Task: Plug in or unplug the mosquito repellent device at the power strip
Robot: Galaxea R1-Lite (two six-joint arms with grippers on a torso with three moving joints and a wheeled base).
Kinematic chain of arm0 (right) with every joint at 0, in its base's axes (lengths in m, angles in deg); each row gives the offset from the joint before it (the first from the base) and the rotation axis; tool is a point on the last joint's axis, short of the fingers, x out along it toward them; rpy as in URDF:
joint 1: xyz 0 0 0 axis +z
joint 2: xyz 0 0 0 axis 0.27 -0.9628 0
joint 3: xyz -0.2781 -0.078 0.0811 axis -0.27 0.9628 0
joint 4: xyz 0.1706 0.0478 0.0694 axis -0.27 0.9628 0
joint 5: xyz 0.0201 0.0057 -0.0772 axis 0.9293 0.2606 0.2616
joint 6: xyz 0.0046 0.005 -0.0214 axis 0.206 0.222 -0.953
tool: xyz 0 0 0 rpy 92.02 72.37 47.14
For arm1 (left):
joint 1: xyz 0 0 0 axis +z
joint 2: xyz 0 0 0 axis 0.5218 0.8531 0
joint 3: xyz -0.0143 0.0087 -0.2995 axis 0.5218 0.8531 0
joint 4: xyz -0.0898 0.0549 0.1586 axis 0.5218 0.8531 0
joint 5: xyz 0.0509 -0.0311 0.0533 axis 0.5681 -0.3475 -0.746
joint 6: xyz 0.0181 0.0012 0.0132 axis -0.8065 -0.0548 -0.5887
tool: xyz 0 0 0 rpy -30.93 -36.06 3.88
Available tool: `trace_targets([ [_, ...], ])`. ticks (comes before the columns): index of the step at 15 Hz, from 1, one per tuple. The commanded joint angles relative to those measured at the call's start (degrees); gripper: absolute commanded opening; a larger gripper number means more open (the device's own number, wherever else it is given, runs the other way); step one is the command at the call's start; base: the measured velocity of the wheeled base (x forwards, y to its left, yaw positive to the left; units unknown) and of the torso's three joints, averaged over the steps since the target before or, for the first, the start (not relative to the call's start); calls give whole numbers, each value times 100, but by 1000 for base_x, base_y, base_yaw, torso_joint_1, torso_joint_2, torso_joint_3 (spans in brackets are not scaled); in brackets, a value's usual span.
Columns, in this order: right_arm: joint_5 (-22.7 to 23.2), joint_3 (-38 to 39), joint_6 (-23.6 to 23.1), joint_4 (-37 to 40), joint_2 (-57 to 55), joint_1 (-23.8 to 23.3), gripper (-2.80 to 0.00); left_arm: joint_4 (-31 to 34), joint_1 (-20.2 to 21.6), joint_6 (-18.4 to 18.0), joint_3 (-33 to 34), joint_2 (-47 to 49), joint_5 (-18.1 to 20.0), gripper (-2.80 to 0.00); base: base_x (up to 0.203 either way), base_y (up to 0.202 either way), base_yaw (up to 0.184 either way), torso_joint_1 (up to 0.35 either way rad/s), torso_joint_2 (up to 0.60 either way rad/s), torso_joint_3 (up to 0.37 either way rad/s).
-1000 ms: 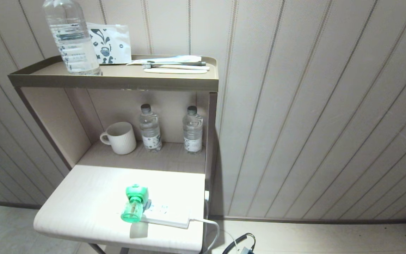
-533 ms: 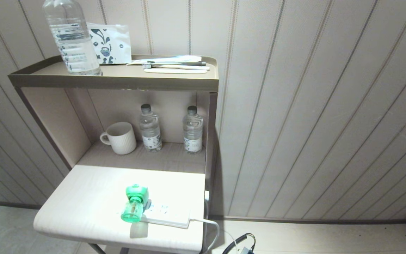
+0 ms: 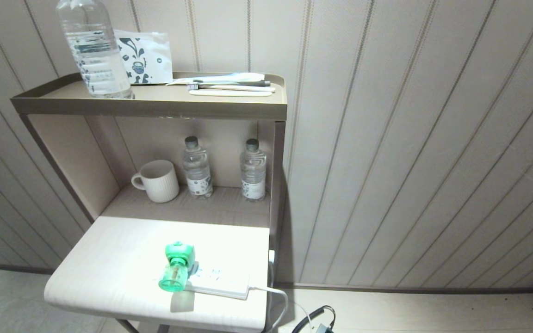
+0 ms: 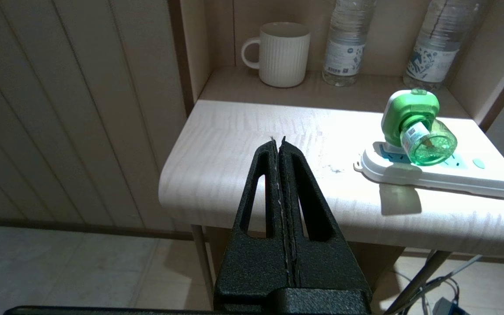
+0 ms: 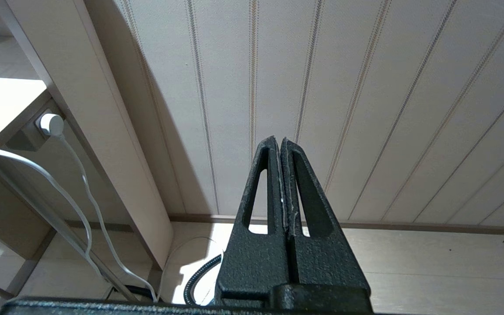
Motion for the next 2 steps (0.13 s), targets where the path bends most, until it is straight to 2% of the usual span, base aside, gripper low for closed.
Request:
trace_targets([
  [1,-7,0,2,5,-9,7,-280,-5,1,3,0,9,1,-280,0,0,0,0,0,0],
  [2,-7,0,2,5,-18,7,-280,-5,1,3,0,9,1,-280,0,0,0,0,0,0],
])
